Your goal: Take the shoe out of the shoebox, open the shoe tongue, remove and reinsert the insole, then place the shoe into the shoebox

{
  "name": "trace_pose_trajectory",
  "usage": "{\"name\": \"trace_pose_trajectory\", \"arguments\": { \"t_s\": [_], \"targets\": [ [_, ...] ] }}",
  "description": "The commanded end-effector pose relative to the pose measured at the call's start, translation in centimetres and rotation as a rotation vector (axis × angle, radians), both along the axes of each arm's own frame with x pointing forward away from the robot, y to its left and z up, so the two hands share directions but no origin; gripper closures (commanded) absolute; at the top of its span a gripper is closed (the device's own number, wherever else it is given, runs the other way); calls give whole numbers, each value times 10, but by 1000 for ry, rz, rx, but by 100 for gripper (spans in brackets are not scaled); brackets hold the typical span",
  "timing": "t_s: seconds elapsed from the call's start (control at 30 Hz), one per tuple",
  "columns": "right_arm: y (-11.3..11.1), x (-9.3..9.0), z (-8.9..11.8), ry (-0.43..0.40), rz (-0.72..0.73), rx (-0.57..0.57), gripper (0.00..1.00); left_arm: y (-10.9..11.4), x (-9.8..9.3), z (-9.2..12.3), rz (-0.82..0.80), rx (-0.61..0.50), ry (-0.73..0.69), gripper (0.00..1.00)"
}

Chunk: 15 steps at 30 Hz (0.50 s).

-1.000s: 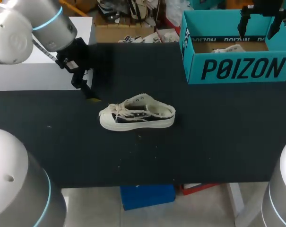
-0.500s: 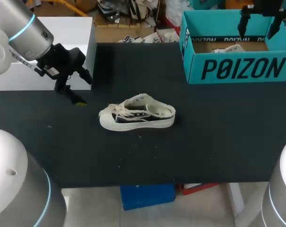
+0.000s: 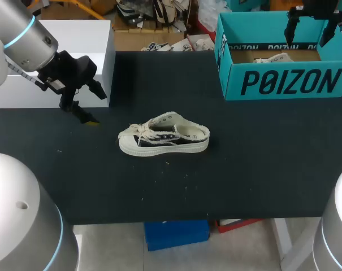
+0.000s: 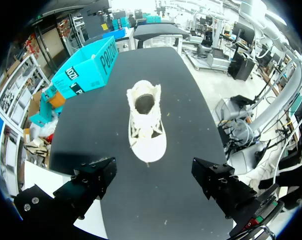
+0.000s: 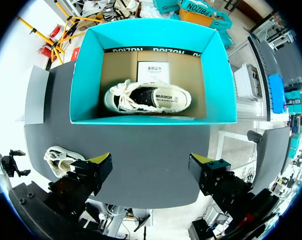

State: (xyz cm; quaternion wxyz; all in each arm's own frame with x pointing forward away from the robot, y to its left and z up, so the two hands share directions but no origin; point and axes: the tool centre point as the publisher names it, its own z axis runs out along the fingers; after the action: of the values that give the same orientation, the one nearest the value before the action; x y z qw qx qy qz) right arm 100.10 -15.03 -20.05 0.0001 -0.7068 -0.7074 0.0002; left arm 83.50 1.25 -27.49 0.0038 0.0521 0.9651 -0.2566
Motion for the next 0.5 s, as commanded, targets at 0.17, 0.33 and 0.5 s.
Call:
{"name": "trace_pose_trajectory", "arguments": {
  "t_s": [0.17, 0.33, 0.5],
  "targets": [
    [19, 24, 10, -15, 118, -38, 0, 0, 0, -1, -1, -1, -3, 0],
    [75, 47, 32, -87, 487, -55, 0, 0, 0, -1, -1, -1, -3, 0],
    [115, 25, 47, -69, 909, -94, 0, 0, 0, -1, -1, -1, -3, 0]
  ]
}}
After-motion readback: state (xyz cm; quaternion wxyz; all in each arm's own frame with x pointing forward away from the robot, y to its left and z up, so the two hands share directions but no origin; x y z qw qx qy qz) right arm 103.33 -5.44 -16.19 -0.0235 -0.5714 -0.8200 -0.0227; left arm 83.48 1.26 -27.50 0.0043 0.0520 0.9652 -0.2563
